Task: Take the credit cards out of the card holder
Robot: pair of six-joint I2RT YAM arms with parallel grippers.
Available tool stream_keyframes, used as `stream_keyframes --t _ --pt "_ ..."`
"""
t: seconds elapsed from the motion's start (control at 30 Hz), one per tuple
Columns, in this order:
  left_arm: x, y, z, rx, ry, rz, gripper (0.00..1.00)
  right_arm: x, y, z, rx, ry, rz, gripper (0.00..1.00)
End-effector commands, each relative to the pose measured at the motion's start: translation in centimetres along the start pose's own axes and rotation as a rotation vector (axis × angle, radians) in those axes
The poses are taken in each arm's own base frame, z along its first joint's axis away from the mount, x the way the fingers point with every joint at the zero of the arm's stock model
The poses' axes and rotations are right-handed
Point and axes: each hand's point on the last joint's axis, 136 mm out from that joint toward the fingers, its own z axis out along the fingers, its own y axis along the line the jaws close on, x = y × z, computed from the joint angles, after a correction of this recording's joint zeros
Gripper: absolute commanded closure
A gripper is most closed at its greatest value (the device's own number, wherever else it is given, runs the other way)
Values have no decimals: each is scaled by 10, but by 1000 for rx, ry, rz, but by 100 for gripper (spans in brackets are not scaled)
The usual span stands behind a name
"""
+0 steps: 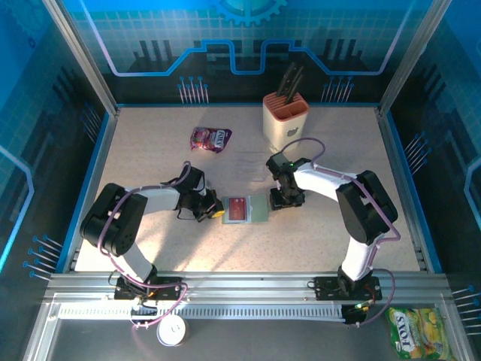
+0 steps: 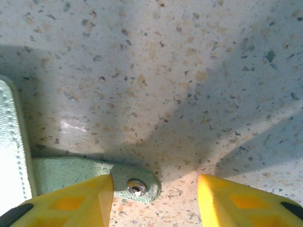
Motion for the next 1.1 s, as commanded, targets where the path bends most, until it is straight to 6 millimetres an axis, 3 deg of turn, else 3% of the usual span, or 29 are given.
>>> stream_keyframes --t 0.0,0.27,0.73,0.93,1.07 --pt "19 34 3 -110 39 -83 100 7 -9 8 33 45 18 48" --pt "17 26 -1 -93 33 -69 100 9 -10 11 36 47 25 48" --pt "11 -7 -23 -39 2 -18 100 -8 3 -44 8 -65 2 47" --pt "11 -26 -31 -11 -8 13 99 -16 20 -65 -22 -109 -22 47" --pt "16 -36 -25 -12 11 38 99 -21 36 -74 -59 -124 -44 47"
